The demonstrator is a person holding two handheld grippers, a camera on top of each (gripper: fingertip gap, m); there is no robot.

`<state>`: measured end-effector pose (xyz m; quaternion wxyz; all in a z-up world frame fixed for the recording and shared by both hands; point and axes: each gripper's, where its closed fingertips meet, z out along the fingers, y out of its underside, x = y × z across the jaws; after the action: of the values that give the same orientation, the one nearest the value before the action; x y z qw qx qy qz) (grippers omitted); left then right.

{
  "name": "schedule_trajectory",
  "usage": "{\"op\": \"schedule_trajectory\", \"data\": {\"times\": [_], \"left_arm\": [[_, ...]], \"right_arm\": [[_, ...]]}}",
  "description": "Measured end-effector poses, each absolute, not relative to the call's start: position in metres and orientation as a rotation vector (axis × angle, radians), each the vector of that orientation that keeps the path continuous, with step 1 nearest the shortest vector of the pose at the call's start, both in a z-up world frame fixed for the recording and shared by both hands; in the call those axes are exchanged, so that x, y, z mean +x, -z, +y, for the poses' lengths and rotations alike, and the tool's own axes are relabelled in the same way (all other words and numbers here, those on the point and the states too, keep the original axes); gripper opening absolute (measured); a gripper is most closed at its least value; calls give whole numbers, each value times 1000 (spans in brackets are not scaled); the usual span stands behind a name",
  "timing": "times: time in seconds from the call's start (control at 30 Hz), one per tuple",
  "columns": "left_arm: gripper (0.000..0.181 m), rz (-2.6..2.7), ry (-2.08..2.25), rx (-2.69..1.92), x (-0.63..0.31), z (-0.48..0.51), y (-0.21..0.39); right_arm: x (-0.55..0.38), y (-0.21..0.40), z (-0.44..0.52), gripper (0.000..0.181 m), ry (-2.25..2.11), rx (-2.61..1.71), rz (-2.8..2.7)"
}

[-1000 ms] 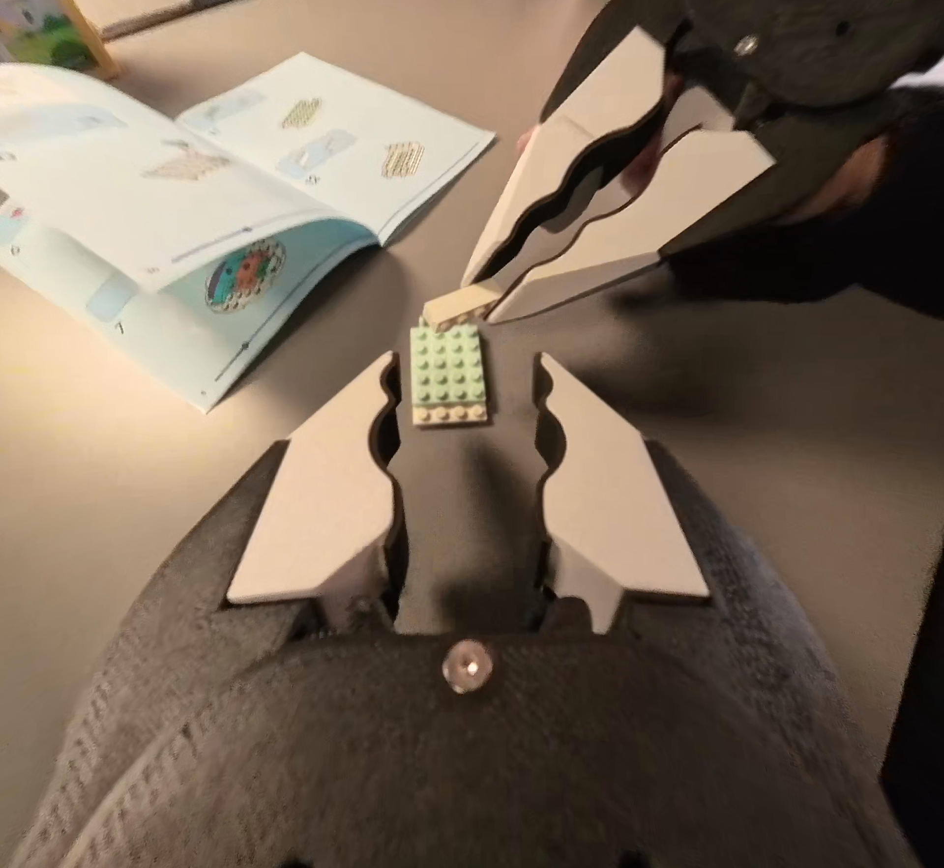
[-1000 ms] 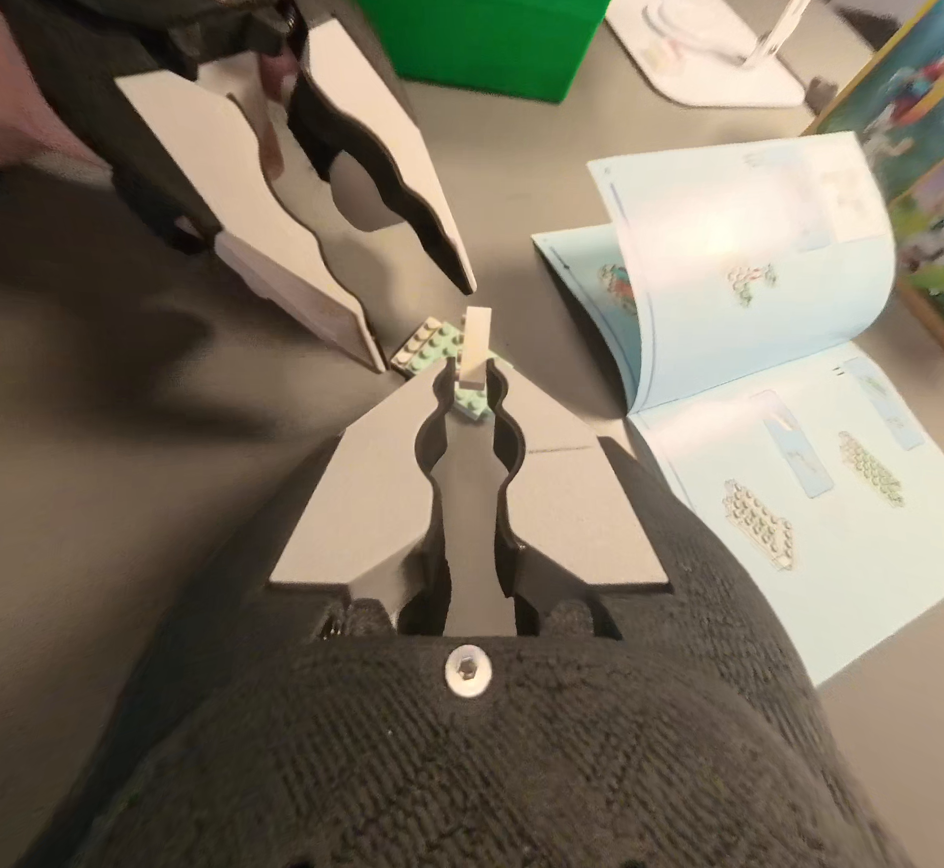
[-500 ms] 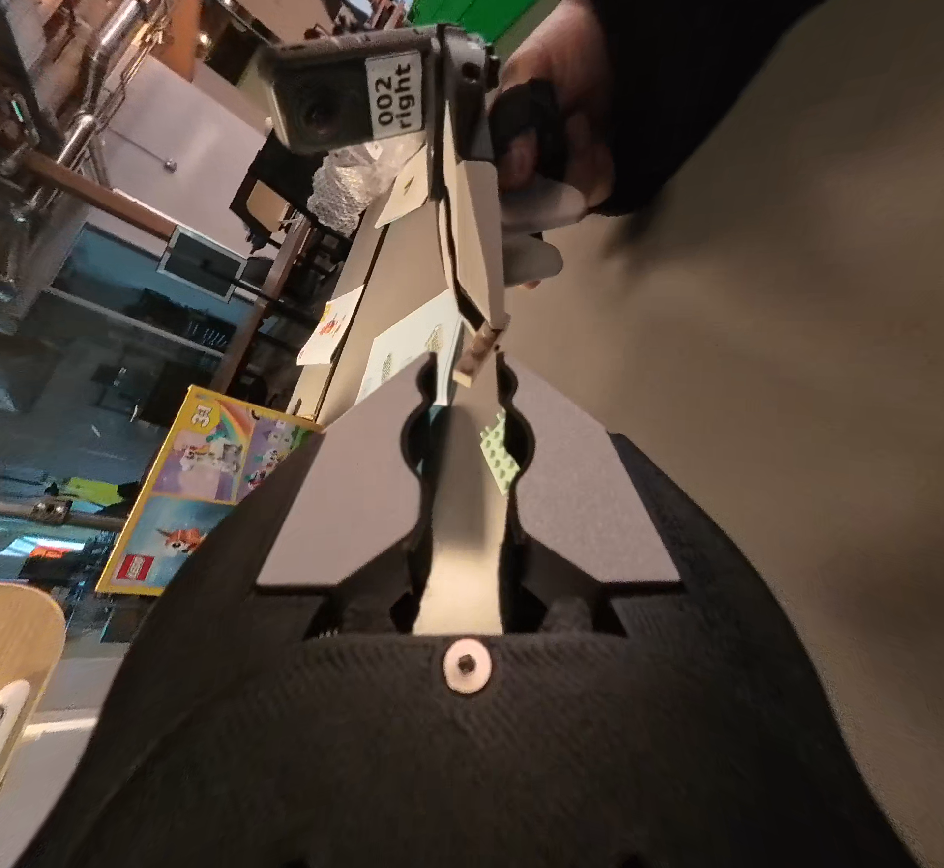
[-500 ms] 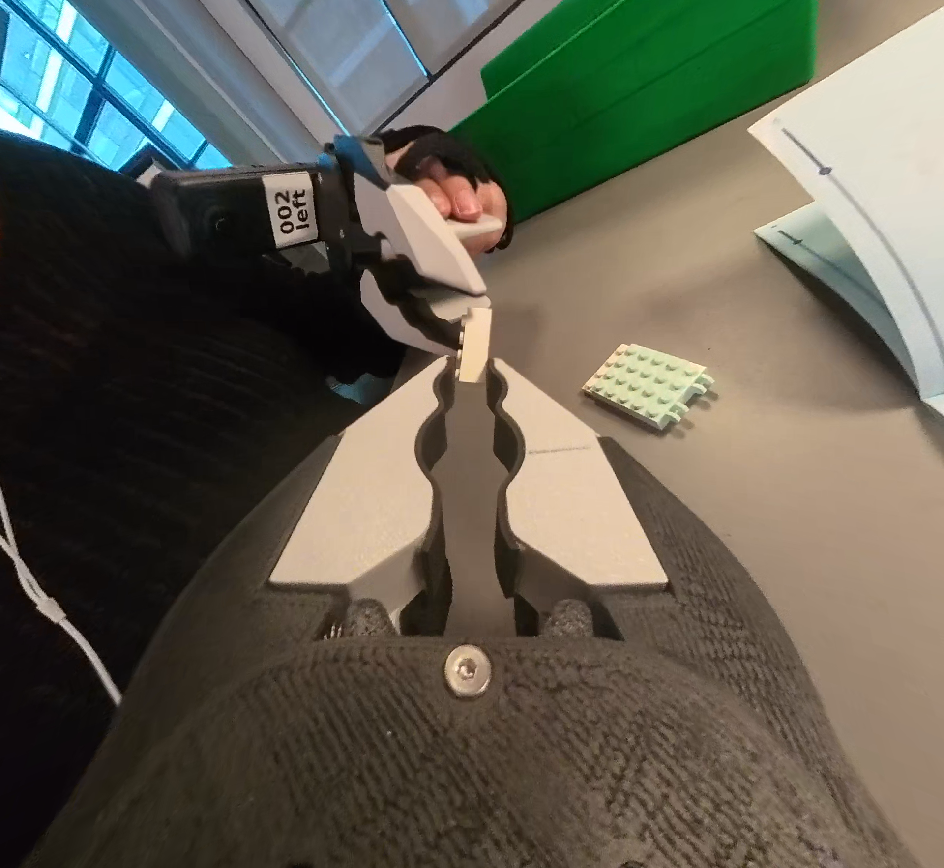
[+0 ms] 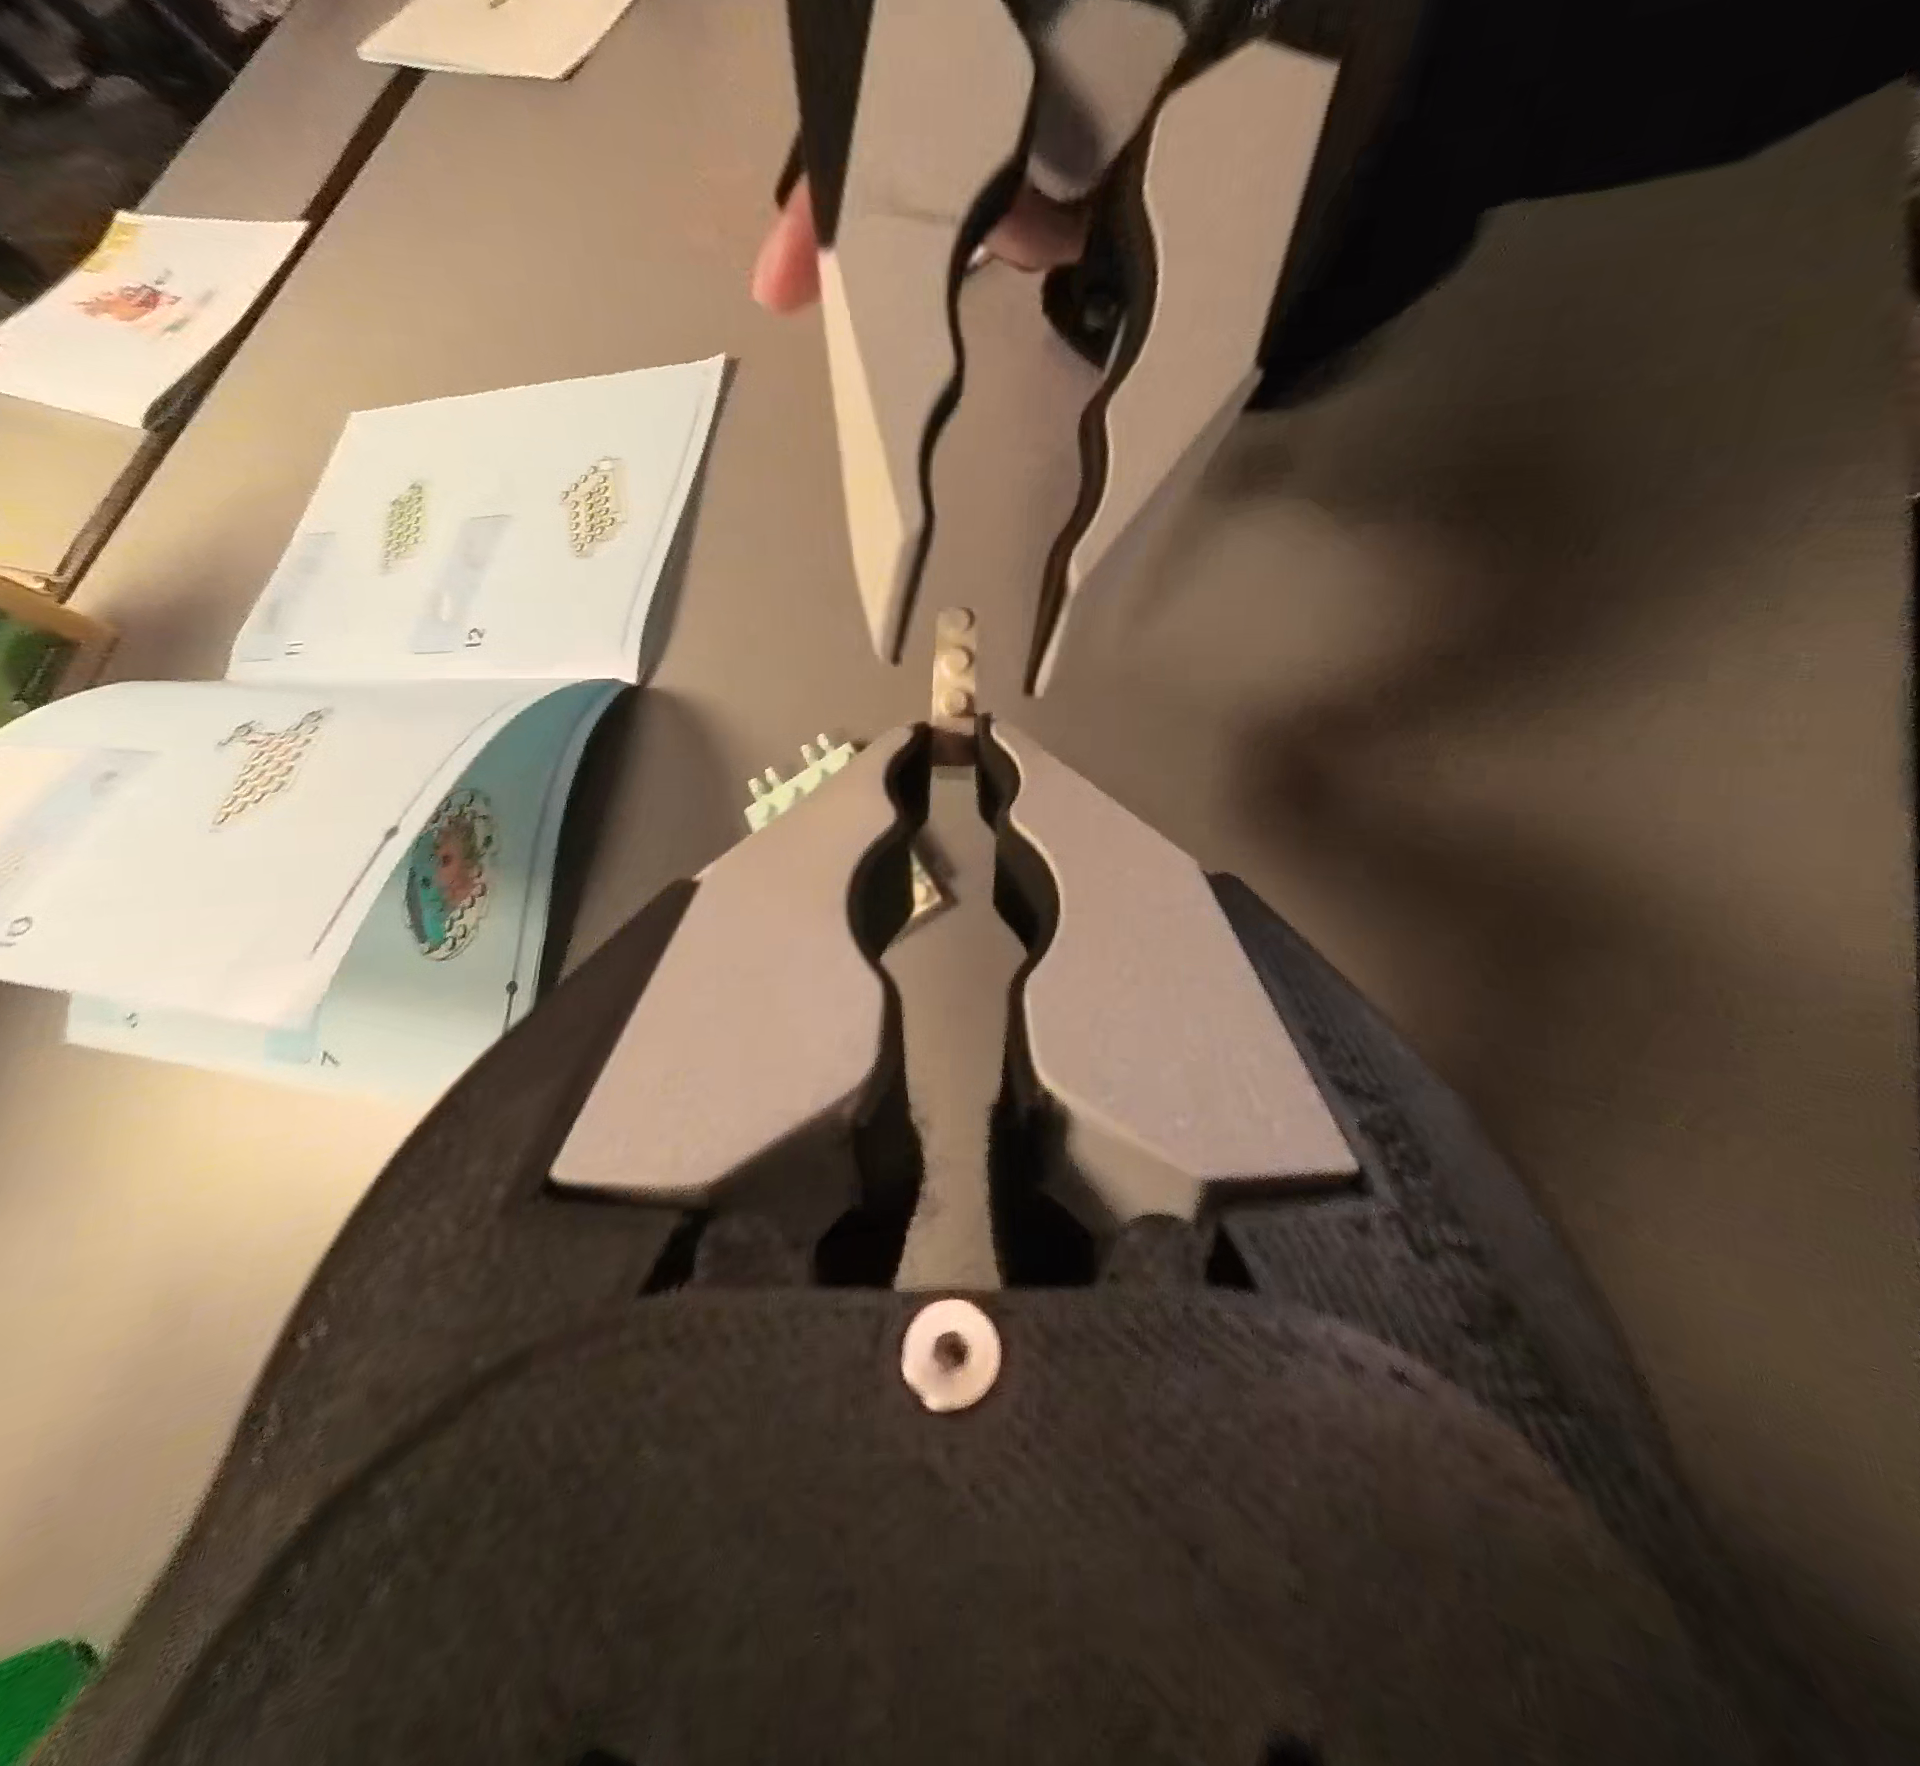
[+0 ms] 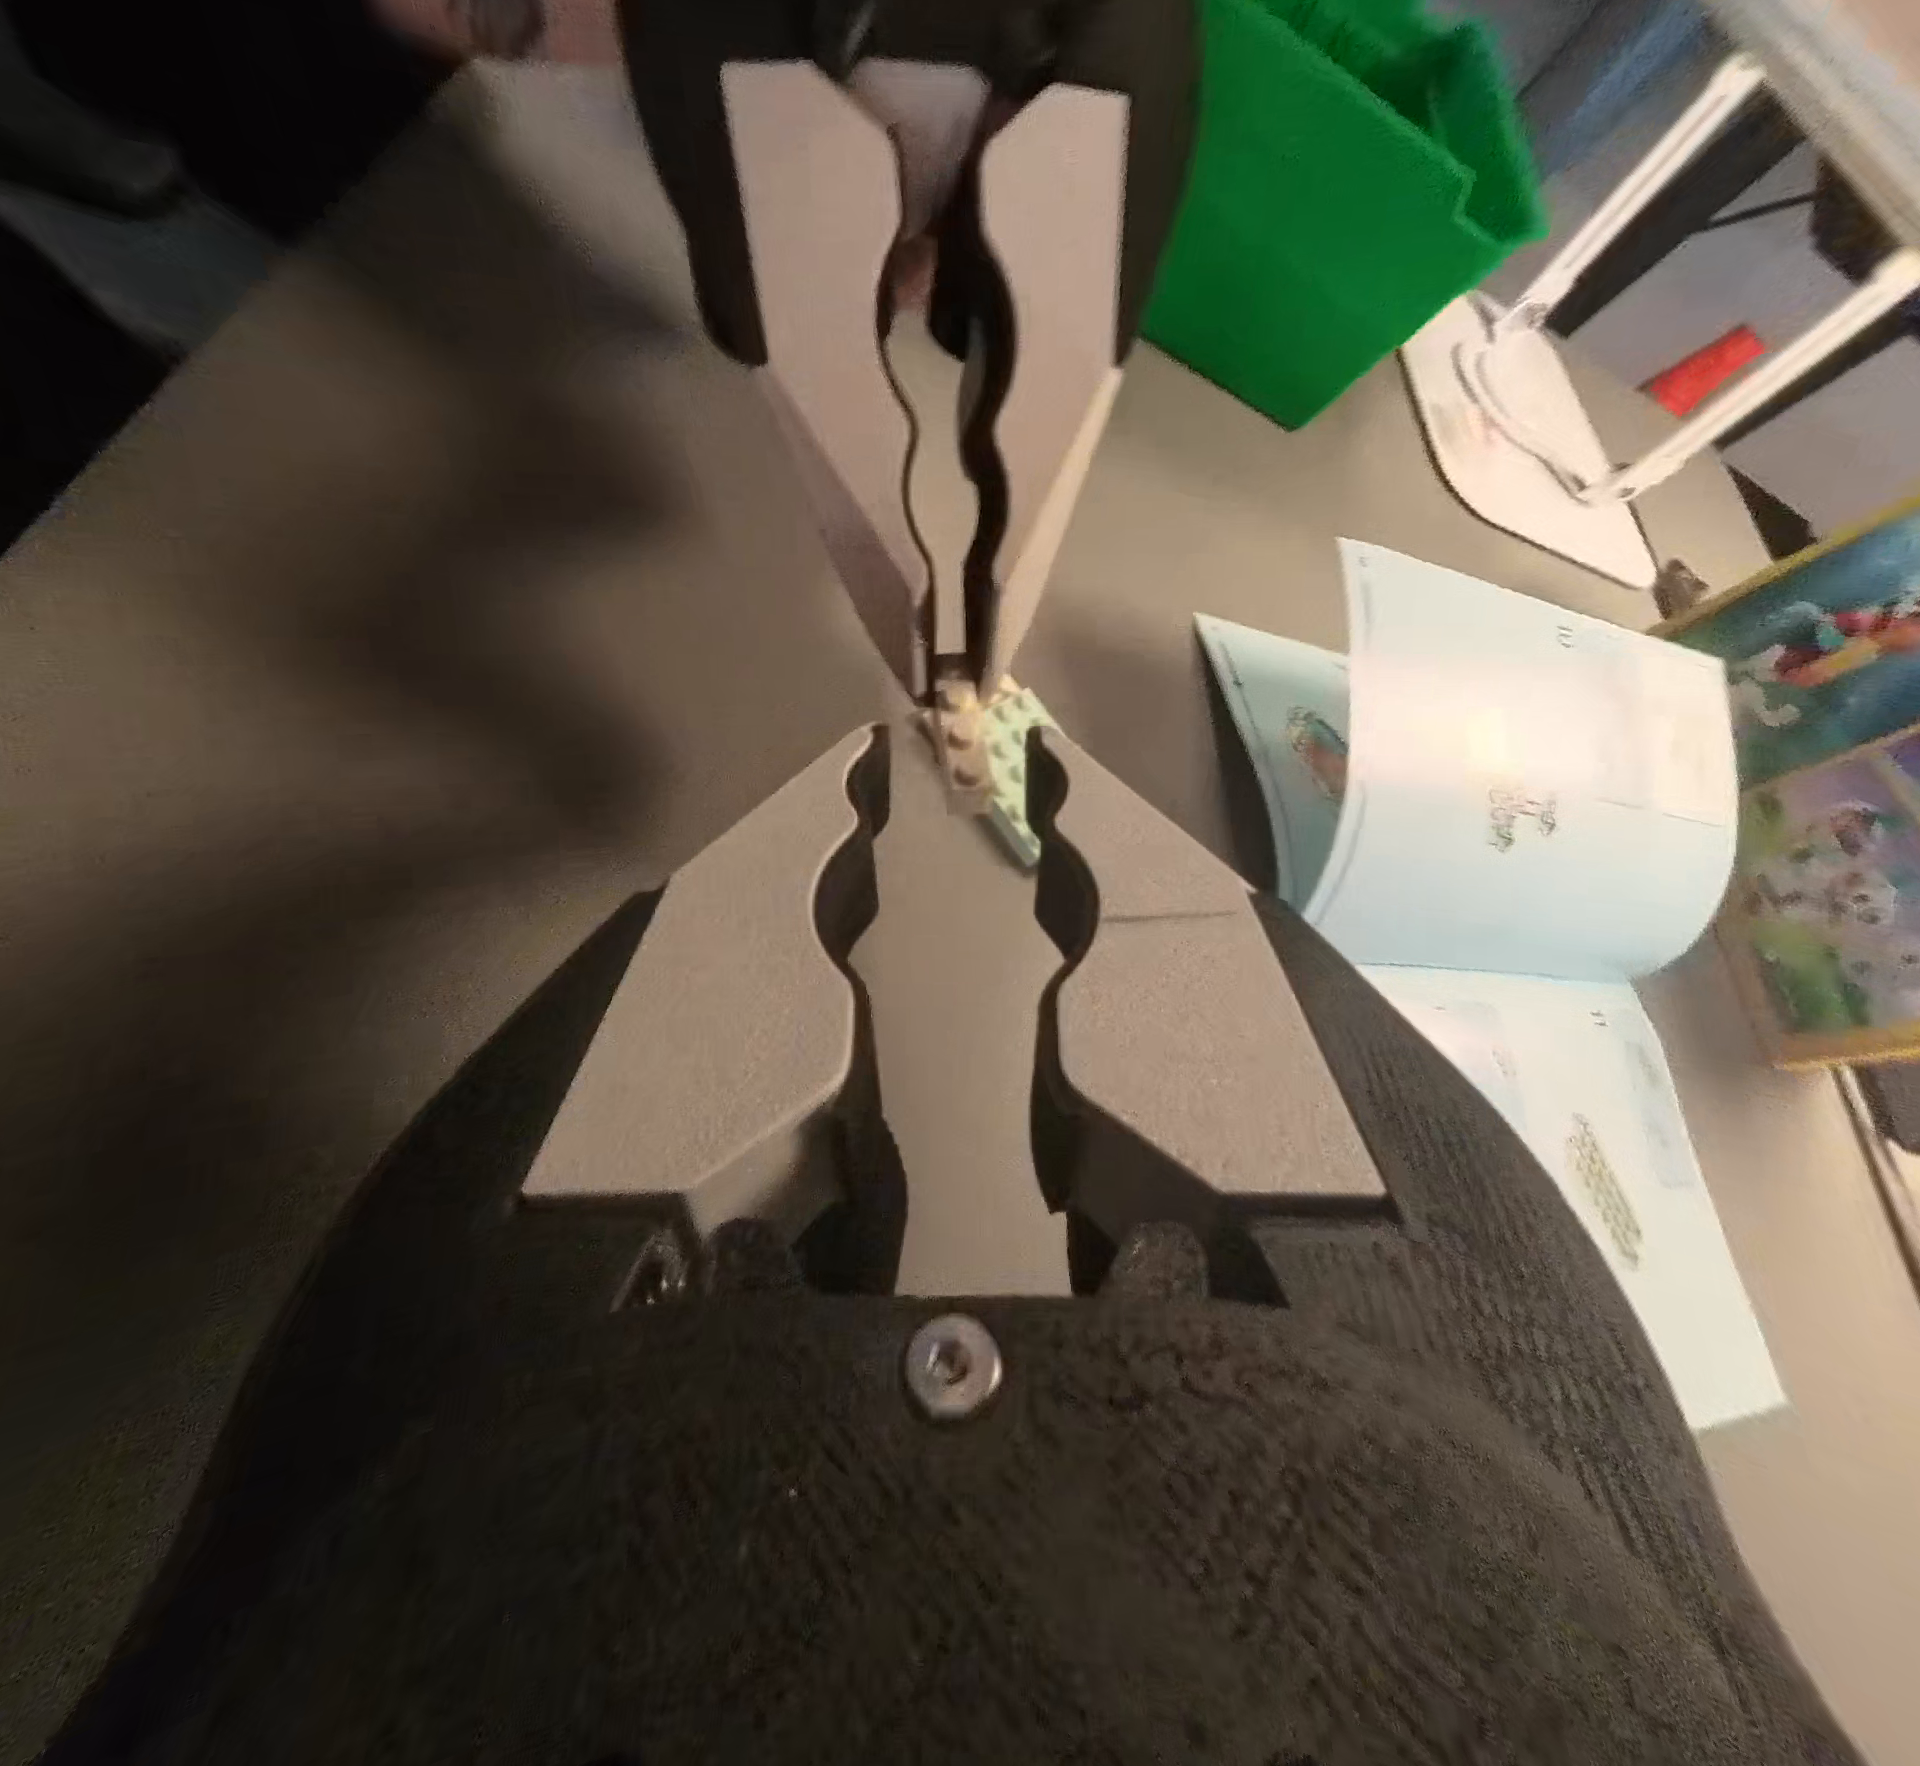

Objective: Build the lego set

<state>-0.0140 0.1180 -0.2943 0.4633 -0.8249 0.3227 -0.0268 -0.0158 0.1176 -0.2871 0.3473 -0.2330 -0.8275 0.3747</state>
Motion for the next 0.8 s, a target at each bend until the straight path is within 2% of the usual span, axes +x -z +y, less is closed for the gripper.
{"op": "schedule_trajectory", "data": {"times": [0.1,0.37,0.4,0.43,0.57,0.8], "left_arm": [[7,832,109,-2055,-8,115,298],[8,709,102,-2071,-14,124,296],[12,622,73,-2063,-22,130,292],[26,515,32,-2073,-34,135,290],[59,213,71,-2200,-59,134,308],[57,121,109,-2299,-55,129,337]], "right_arm": [[-13,296,114,7,-947,-587,-2205],[-16,292,119,7,-956,-644,-2170],[-21,288,124,7,-953,-691,-2127],[-25,286,131,6,-954,-747,-2092],[-39,285,157,6,-978,-990,-1947],[-48,294,162,6,-1072,-1222,-1854]]}}
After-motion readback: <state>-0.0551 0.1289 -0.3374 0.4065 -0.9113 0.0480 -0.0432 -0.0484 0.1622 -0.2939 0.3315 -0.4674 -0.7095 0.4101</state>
